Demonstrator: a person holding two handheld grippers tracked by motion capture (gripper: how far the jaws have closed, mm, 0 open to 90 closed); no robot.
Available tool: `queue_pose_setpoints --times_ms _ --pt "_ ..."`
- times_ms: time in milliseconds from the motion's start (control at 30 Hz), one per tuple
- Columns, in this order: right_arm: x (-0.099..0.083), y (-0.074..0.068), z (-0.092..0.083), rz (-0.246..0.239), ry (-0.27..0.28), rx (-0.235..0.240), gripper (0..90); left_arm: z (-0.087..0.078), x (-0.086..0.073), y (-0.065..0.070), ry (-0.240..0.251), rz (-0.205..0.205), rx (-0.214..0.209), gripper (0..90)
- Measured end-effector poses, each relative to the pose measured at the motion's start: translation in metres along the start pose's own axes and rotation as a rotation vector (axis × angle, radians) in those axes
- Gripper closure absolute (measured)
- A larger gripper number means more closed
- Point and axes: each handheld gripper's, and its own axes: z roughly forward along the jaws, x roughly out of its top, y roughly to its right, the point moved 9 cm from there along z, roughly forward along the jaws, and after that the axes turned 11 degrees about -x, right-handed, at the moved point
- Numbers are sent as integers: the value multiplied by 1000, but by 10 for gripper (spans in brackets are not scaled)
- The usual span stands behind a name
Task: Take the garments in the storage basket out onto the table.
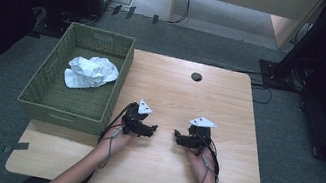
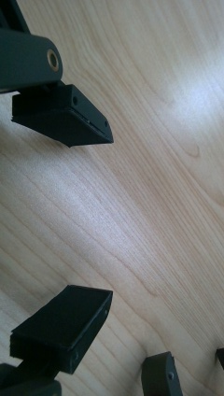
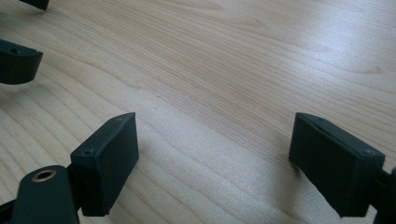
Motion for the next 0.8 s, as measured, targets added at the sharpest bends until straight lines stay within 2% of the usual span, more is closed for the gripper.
queue_pose_setpoints --times_ms 200,267,400,433,467,500,567,733,800 --pt "0 0 0 0 0 0 159 -7 5 2 4 11 -2 209" --pt "0 0 0 0 0 0 159 -8 5 2 -4 6 2 209" --pt "0 0 0 0 0 0 159 -10 4 3 -15 -17 -28 207" --pt "0 0 0 0 0 0 159 -10 4 2 -21 -21 -28 166" --pt "0 0 0 0 0 0 160 -10 3 2 -32 -17 -41 67" --pt "0 0 0 0 0 0 160 -11 2 3 -36 -11 -49 4" --pt "0 0 0 0 0 0 160 -12 4 2 -25 -20 -46 0" --pt "0 0 0 0 0 0 159 -13 4 1 -33 -31 -38 0" --pt "0 0 0 0 0 0 159 -13 4 0 -38 -54 -37 0"
